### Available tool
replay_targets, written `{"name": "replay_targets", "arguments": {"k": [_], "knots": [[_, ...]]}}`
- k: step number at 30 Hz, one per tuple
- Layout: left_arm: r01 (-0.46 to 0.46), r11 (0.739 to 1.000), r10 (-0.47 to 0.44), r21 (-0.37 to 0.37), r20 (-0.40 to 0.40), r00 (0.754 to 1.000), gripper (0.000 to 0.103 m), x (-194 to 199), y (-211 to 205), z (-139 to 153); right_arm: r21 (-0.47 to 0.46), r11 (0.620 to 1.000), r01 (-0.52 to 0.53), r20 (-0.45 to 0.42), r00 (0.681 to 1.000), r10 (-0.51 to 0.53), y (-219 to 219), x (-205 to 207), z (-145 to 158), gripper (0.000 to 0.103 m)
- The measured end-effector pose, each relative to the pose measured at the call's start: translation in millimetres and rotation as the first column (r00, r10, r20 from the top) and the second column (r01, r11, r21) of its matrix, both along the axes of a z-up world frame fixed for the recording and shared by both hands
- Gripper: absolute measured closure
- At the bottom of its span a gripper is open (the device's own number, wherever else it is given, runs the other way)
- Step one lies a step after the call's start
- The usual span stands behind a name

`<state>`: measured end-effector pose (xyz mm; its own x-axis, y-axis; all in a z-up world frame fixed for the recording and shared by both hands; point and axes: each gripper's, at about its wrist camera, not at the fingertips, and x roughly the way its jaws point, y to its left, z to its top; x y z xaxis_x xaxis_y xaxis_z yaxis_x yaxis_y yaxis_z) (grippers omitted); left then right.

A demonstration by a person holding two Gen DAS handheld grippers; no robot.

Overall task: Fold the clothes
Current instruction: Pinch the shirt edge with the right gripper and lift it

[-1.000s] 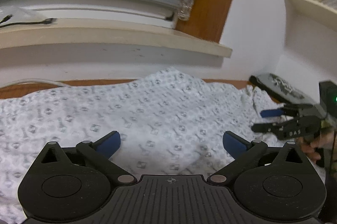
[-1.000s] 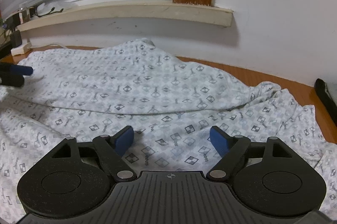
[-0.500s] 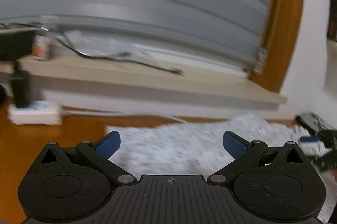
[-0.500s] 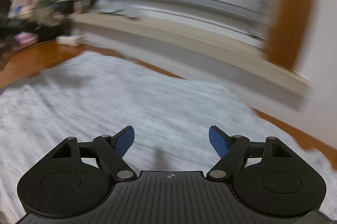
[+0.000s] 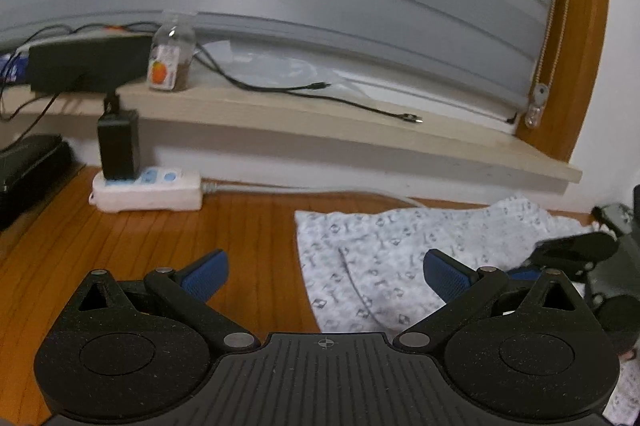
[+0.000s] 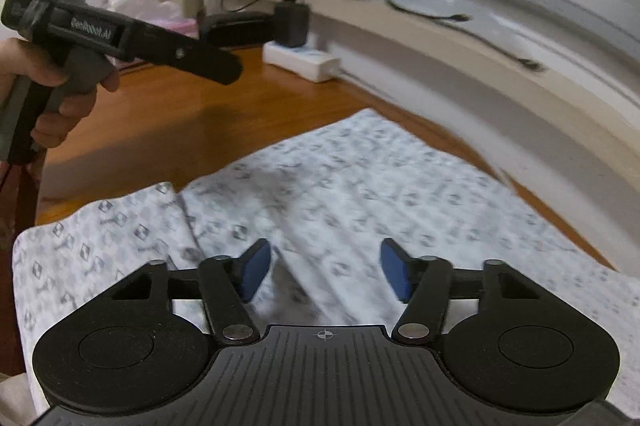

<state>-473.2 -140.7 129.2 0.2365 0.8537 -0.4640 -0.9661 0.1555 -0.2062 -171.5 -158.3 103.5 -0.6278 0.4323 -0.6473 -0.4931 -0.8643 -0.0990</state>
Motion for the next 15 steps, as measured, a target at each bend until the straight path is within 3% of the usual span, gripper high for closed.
{"name": "replay_targets", "arguments": {"k": [3,4,5,11,15], "knots": [[-0.002,1.0,0.002,-0.006,0.023,1.0,0.0,-5,0,-2,-0.03,0.999,-0.02,-0.006,1.0,0.019,4,-1,-5,0.066],[0.0,1.0,0.001,-0.008,0.023,1.0,0.0,-4,0,-3,-0.036,0.999,-0.025,-0.016,1.0,0.024,5,1,-5,0.088],[0.001,1.0,-0.001,-0.01,0.022,1.0,0.0,-4,1,-4,-0.034,0.999,-0.009,-0.015,1.0,0.008,7,3,-3,0.101],[0.028,0.999,-0.028,-0.019,0.015,0.999,0.0,8,9,-8,0.04,0.993,0.114,-0.11,0.988,-0.109,16,57,27,0.102],[0.049,0.998,-0.049,-0.03,0.011,0.999,0.0,17,23,-13,0.089,0.968,0.233,-0.166,0.962,-0.216,24,127,52,0.102]]}}
